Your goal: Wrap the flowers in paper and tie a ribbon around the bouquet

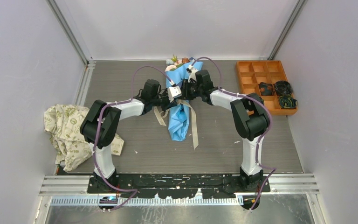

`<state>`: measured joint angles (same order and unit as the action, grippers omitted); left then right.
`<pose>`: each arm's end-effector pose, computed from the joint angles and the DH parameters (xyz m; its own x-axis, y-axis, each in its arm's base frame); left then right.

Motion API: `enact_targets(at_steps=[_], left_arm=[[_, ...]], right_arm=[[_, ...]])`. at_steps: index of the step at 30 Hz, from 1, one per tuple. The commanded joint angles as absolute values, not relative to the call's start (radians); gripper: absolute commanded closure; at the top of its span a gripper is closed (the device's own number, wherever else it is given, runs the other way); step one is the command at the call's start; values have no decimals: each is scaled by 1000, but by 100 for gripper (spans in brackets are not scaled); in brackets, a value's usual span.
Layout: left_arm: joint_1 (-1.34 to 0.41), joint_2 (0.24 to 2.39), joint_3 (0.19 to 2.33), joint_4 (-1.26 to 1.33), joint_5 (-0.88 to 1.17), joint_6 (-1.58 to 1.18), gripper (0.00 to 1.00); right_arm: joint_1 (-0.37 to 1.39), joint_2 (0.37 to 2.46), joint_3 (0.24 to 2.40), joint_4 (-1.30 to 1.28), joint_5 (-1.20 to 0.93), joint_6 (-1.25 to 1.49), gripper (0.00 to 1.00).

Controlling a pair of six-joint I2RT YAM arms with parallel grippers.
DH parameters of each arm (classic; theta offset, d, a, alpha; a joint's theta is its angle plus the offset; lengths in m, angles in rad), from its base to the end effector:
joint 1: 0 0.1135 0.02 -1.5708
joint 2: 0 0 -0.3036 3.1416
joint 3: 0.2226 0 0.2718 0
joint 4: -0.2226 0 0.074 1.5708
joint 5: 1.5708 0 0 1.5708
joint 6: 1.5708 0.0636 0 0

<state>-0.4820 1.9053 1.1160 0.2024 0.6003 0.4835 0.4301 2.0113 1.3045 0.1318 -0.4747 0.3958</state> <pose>0.3859 -0.2424 0.1843 -0.0629 0.4658 -0.8826 0.9358 0.3350 0.1101 0.4420 0.2347 0.1906 -0.7335 0.0408 -0.6785 -0.4733 0.6858 0.5529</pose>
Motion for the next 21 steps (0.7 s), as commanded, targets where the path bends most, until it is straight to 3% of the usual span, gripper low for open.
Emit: enact_targets(at_steps=[1,5,8,12,17,21], left_arm=[[-475,1894,1117,243,610,500,99],[-476,1892,1116,239,612,502,100],[-476,1893,1118,238,612,504,100],[-474,1897,1120,238,612,506,100],[-474,1892,1120,236,608,505,100],[-475,1888,1123,215,614,510,100]], right_arm=[[436,2019,1351,163,-456,378,73],[436,2019,1356,181,-437,379,78],[436,2024,1367,181,-430,374,72],[437,2037,1381,192,-429,375,73],[437,2038,1387,170,-439,340,82],[435,2028,1390,168,-461,326,99]])
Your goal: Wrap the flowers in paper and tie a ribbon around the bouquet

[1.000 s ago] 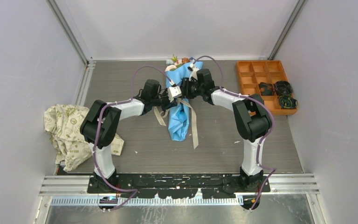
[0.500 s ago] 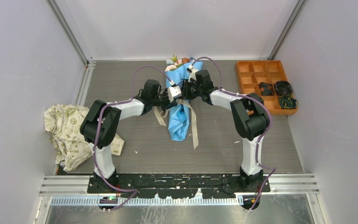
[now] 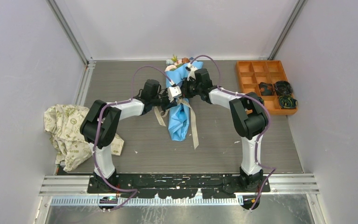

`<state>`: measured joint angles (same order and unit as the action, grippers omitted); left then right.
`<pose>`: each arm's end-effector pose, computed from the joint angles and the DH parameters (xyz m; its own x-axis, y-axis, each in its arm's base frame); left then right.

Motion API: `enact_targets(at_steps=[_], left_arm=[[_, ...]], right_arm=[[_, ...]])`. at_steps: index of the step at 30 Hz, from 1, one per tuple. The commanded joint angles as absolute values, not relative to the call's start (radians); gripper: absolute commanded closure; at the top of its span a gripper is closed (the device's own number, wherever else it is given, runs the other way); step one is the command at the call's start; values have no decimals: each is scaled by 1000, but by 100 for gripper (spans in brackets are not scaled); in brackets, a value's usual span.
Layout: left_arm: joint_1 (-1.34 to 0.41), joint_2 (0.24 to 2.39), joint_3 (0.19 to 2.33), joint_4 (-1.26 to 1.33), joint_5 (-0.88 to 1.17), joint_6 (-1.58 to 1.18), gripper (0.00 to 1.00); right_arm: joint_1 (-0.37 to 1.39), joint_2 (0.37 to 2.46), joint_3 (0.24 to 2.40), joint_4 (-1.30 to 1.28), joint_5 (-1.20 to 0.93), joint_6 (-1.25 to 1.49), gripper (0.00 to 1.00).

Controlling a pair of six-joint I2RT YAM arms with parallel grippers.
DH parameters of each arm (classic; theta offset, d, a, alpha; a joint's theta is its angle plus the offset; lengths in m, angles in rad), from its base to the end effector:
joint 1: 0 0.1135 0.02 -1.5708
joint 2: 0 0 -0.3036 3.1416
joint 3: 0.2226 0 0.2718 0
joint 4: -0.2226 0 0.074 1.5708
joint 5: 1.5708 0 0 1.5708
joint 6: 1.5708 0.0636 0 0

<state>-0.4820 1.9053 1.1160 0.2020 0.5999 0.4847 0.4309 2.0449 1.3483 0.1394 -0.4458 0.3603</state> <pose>0.3859 -0.2424 0.1843 -0.0621 0.4665 -0.8823 0.9358 0.3347 0.1111 0.4537 0.2387 0.1901 -0.6997 0.0284 -0.7139 -0.4944 0.7020 0.5126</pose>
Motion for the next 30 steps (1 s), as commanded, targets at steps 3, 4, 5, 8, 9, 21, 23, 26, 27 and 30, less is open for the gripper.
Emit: enact_targets(at_steps=[3,4,5,8,9,21,23,26,27,30], left_arm=[[-474,1851,1140,149,630,521,76],[-473,1826,1142,111,630,538,63],[-470,1795,1144,66,634,562,54],[-425,1720,1158,-131,681,666,39],[-402,1709,1170,-211,680,703,37],[-363,1784,1184,-350,655,836,31],[-375,1818,1202,-340,648,819,29],[-393,1854,1244,-333,618,794,29],[-393,1858,1248,-318,616,778,29],[-403,1877,1265,-320,606,790,28]], right_arm=[[436,2007,1375,203,-451,349,99],[435,1997,1367,211,-445,353,99],[434,1987,1359,218,-438,356,99],[432,1961,1333,245,-420,375,99],[432,1958,1327,253,-419,382,99],[431,1933,1289,304,-407,428,99],[432,1933,1289,304,-405,428,99],[432,1934,1289,303,-405,427,99],[432,1933,1290,305,-405,428,99],[432,1934,1293,304,-405,425,99]])
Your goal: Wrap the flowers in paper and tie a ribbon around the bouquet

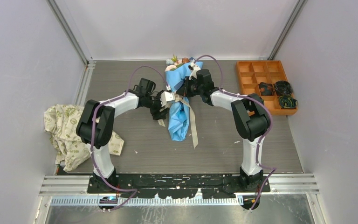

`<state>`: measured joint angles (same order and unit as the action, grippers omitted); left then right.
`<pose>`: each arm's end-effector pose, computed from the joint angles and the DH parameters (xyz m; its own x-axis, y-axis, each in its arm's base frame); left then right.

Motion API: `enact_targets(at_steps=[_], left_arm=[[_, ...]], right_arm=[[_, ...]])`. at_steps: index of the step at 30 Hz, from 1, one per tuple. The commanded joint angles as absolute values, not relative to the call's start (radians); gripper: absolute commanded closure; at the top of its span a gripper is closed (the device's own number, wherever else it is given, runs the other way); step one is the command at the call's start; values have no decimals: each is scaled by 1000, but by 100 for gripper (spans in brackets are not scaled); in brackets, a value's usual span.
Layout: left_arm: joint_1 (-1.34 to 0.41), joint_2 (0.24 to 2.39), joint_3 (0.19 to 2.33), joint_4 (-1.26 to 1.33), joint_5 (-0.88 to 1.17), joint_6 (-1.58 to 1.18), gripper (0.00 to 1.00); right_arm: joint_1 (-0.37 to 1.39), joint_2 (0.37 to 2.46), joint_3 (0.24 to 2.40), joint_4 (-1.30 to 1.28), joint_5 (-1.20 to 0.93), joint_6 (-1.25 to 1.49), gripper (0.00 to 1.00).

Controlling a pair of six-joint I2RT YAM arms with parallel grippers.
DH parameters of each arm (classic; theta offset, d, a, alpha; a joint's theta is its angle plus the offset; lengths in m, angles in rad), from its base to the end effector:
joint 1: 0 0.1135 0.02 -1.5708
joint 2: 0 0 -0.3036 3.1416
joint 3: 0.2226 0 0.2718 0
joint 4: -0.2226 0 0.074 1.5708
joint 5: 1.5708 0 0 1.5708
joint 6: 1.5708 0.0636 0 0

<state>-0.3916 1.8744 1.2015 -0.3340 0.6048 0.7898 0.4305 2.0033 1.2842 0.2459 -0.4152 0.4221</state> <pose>0.3772 -0.1949 0.1782 -0.1275 0.6847 -0.7176 0.9736 0.2245 0.0413 0.4472 0.2336 0.1994 -0.6679 0.1058 -0.7367 -0.4763 0.6998 0.5324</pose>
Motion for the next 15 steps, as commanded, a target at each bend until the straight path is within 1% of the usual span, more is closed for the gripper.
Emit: enact_targets(at_steps=[1,2,3,7,9,10,11,15], left_arm=[[-416,1885,1274,-328,590,798,29],[-427,1894,1282,-333,567,803,31],[-441,1906,1289,-333,538,807,35],[-462,1934,1310,-351,486,848,61],[-464,1935,1294,-360,458,884,79],[-462,1936,1288,-363,442,893,91],[-462,1936,1281,-362,420,895,99],[-460,1906,1236,-313,385,910,100]], right_arm=[[433,1933,1292,305,-403,423,99],[433,1930,1292,307,-401,422,99],[432,1929,1290,309,-401,423,99],[429,1919,1285,309,-409,429,99],[420,1905,1276,316,-405,445,99],[416,1895,1270,321,-402,454,99],[410,1885,1262,325,-398,459,99],[372,1843,1223,335,-374,503,99]])
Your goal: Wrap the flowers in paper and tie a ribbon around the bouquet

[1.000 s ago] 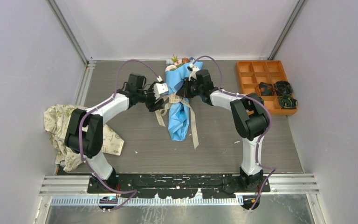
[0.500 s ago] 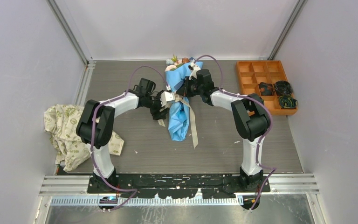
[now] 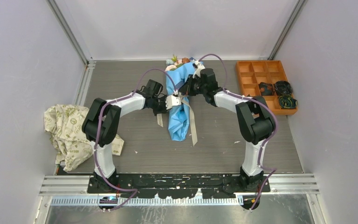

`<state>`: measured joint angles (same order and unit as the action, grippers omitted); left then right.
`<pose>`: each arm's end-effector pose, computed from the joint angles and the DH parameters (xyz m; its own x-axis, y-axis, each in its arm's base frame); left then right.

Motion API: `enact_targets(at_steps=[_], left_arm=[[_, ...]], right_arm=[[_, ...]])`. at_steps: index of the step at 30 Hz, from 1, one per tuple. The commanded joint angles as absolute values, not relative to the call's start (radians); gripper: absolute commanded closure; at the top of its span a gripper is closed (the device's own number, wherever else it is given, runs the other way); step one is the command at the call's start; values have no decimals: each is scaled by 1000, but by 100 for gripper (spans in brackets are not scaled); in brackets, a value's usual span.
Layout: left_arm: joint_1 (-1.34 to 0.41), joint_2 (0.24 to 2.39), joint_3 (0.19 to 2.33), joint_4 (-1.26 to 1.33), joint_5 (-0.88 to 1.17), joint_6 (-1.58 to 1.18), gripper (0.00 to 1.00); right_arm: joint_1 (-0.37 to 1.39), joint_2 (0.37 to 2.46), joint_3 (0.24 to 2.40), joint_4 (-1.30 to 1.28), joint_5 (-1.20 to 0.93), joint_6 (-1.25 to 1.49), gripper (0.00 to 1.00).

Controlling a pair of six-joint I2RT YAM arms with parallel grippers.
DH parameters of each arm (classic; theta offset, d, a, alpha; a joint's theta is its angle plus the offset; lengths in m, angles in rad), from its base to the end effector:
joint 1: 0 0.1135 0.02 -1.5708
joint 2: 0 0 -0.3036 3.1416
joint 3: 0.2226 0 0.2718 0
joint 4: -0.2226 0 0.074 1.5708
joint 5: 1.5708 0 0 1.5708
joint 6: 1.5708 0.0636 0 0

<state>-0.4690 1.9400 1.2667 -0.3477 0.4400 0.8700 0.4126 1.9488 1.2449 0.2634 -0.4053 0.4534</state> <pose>0.3829 -0.2244 0.1661 -0.0261 0.7885 -0.6145 0.9730 0.1610 0.1652 0.4414 0.2206 0.2134 -0.6557 0.1524 -0.7395 -0.4539 0.7031 0.5473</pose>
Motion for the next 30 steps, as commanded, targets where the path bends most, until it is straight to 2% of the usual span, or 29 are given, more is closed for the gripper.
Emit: enact_targets(at_steps=[1,12,30], left_arm=[[-459,1898,1229,-303,377,919,99],[-386,1899,1227,-267,329,1010,99],[-299,1911,1204,-274,335,1153,99]], right_arm=[[360,1832,1209,332,-371,516,99],[209,1792,1004,293,-332,612,99],[46,1837,982,51,-296,582,99]])
